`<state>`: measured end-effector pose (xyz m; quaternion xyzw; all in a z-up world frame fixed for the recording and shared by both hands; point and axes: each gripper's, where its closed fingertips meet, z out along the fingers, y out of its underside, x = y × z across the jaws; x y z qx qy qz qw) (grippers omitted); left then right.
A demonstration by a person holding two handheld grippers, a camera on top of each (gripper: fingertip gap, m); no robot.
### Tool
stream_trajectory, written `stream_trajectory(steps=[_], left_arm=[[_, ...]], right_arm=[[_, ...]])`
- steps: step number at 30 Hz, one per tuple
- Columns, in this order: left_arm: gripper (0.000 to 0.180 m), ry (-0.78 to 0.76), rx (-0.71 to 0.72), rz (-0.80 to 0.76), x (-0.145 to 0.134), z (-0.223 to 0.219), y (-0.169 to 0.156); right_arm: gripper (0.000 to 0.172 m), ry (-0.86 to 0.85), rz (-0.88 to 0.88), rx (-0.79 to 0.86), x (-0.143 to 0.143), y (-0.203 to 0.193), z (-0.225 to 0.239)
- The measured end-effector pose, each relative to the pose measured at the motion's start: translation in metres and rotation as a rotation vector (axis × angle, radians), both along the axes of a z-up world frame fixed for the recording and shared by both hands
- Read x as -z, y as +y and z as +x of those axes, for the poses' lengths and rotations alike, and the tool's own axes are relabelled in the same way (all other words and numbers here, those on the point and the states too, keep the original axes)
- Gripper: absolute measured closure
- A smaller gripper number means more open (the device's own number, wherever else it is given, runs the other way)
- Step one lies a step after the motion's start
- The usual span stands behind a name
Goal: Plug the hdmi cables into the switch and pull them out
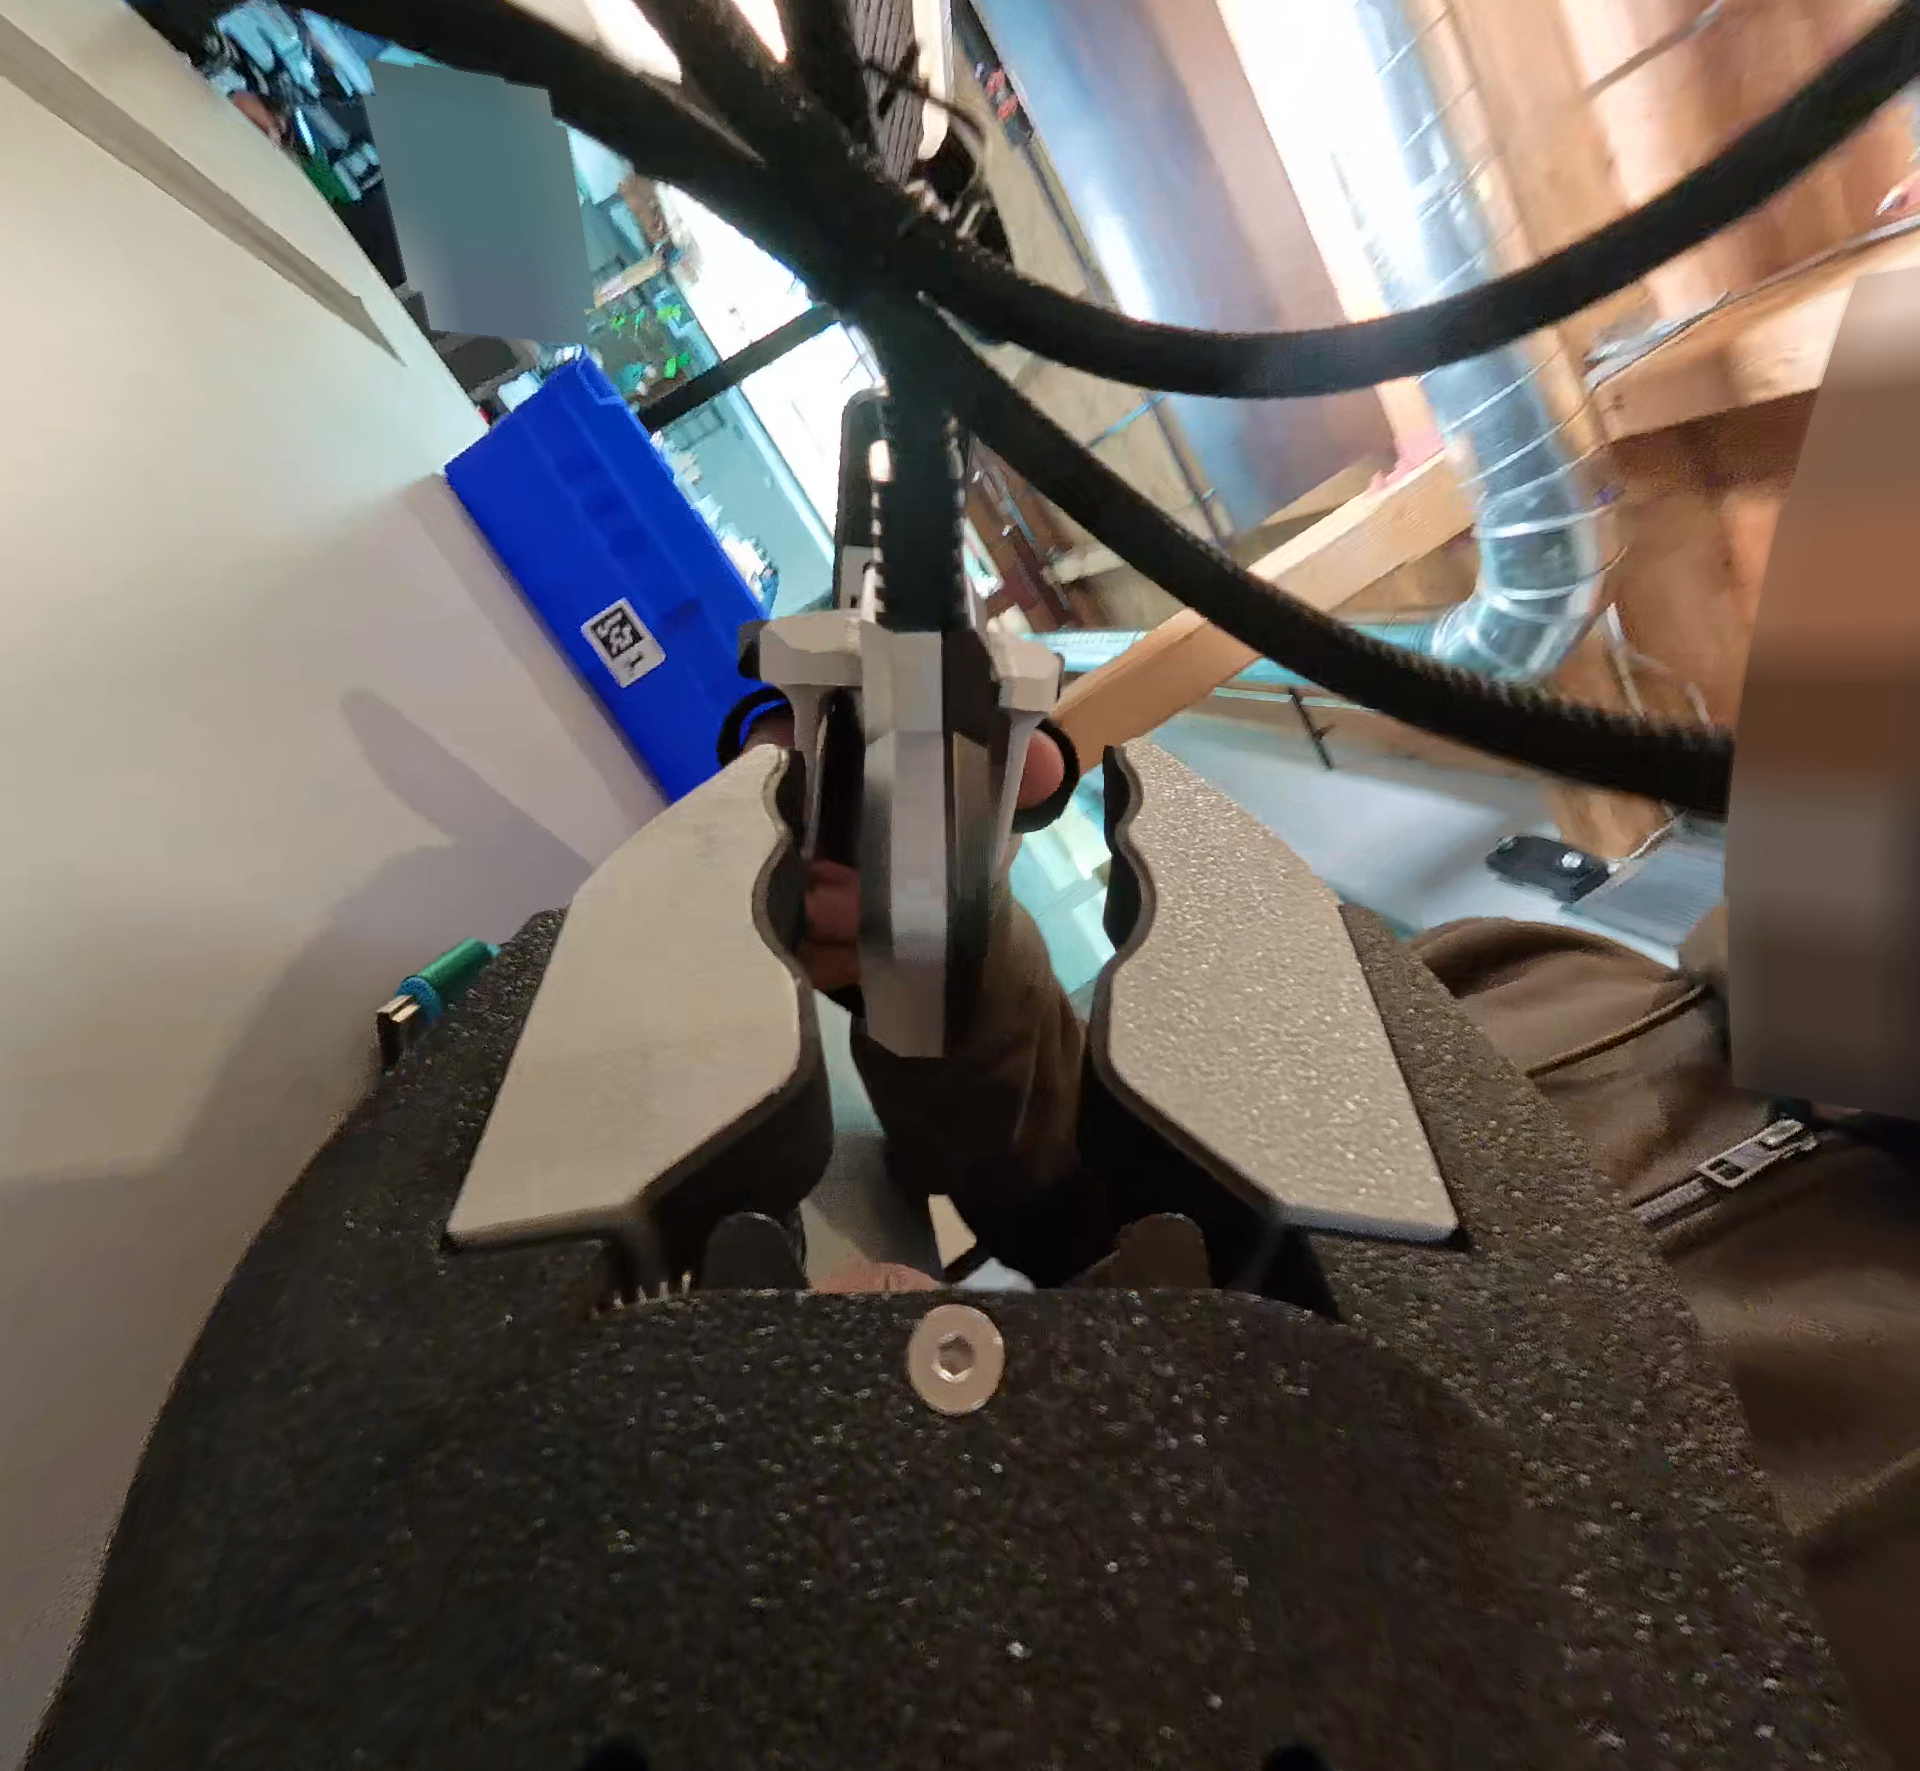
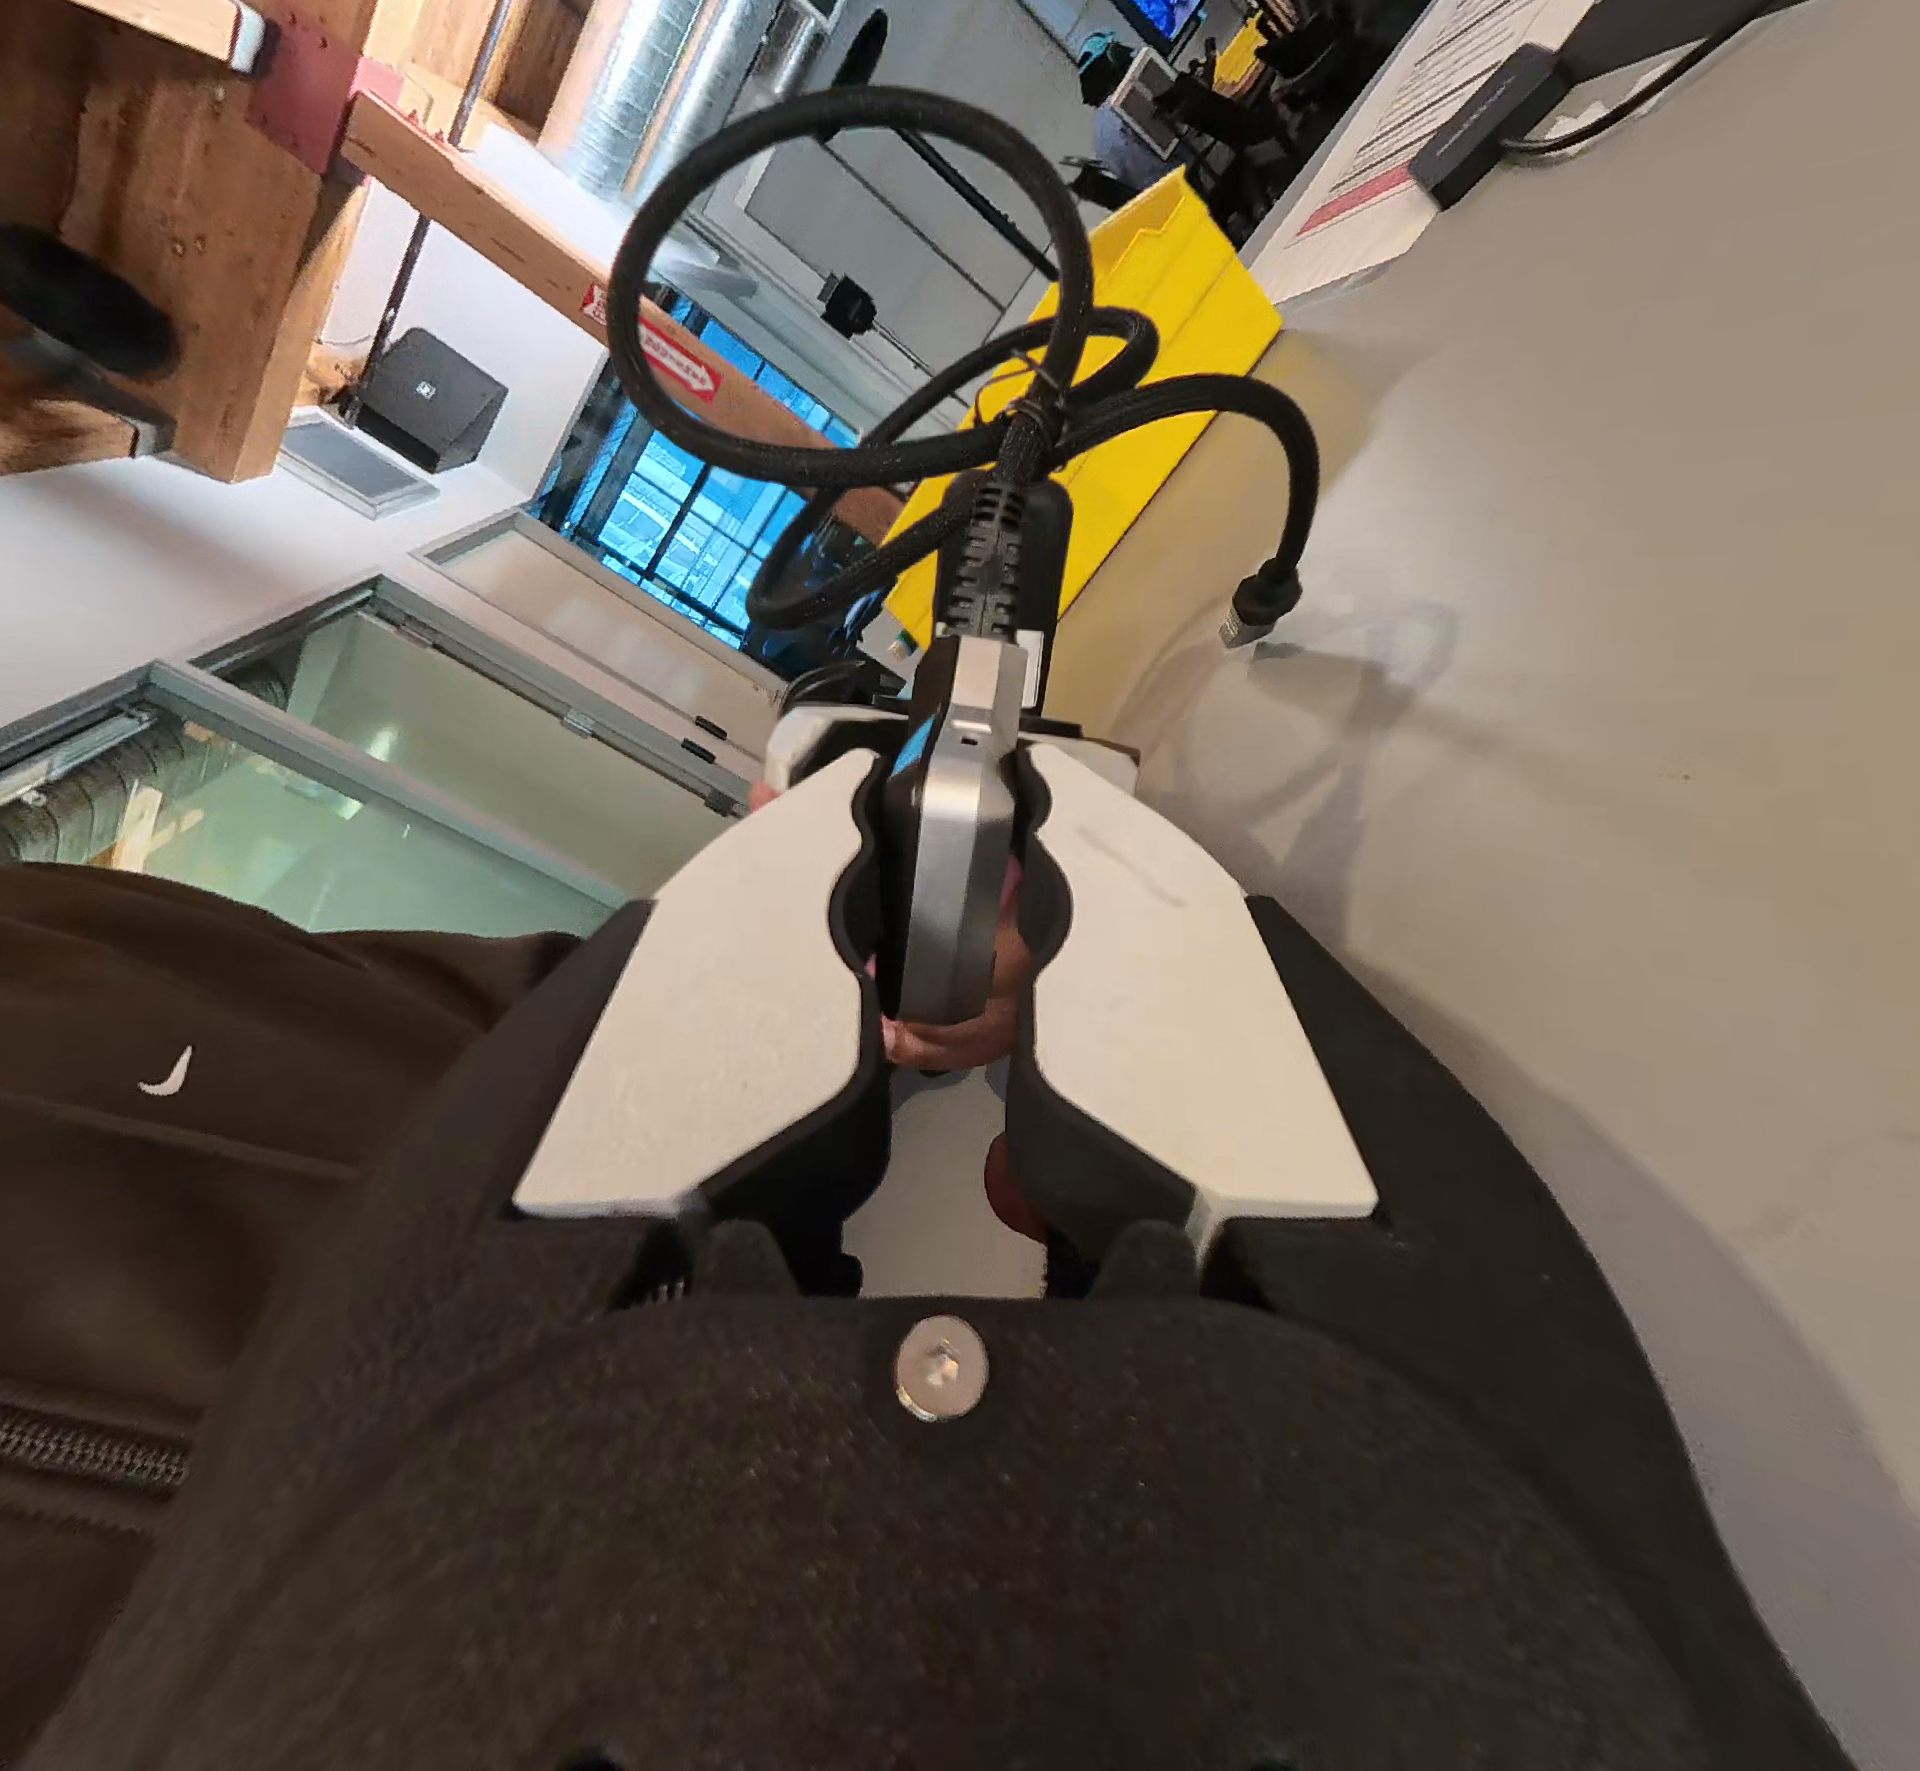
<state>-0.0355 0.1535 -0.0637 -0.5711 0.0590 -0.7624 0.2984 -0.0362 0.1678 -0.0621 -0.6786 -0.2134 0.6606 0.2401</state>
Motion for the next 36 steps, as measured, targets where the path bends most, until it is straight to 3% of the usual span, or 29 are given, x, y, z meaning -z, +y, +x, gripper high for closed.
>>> stream_trajectory(steps=[2,3,4,9,13,15,19,21,24,26,28,30,33,36], left_arm=[[0.14,0.031,0.055,0.02,0.0,0.008,-0.007],[0.156,0.057,0.063,0.021,0.003,0.01,-0.007],[0.158,0.064,0.057,0.035,0.003,0.01,-0.007],[0.159,0.089,-0.079,-0.124,0.021,-0.008,0.01],[0.159,0.1,-0.177,-0.176,0.026,-0.027,0.014],[0.159,0.117,-0.185,-0.175,0.025,-0.03,0.014],[0.159,0.109,-0.167,-0.19,0.026,-0.028,0.014],[0.159,0.113,-0.158,-0.198,0.028,-0.027,0.012],[0.159,0.113,-0.152,-0.208,0.03,-0.026,0.009],[0.159,0.106,-0.158,-0.21,0.029,-0.028,0.008],[0.159,0.105,-0.168,-0.211,0.029,-0.031,0.009],[0.159,0.108,-0.183,-0.21,0.028,-0.035,0.01],[0.159,0.1,-0.205,-0.211,0.027,-0.04,0.014],[0.159,0.09,-0.217,-0.211,0.026,-0.042,0.017]], right_arm=[[0.15,-0.011,0.022,-0.014,0.0,-0.003,-0.004],[0.15,-0.008,0.036,-0.022,-0.001,-0.004,-0.006],[0.15,-0.014,0.048,-0.017,-0.002,-0.004,-0.006],[0.127,-0.331,0.357,0.11,0.027,0.016,0.02],[0.13,-0.751,0.621,0.08,0.075,0.022,0.052],[0.126,-0.873,0.635,-0.008,0.099,0.017,0.055],[0.121,-0.959,0.583,-0.162,0.126,0.003,0.051],[0.127,-1.022,0.623,-0.196,0.132,0.002,0.052],[0.161,-1.053,0.648,-0.253,0.132,-0.005,0.049],[0.162,-1.099,0.662,-0.241,0.131,-0.002,0.052],[0.163,-1.172,0.745,-0.169,0.123,0.013,0.06],[0.163,-1.249,0.909,-0.032,0.096,0.034,0.07],[0.165,-1.367,1.239,0.27,0.026,0.064,0.087],[0.166,-1.456,1.555,0.503,-0.034,0.064,0.096]])
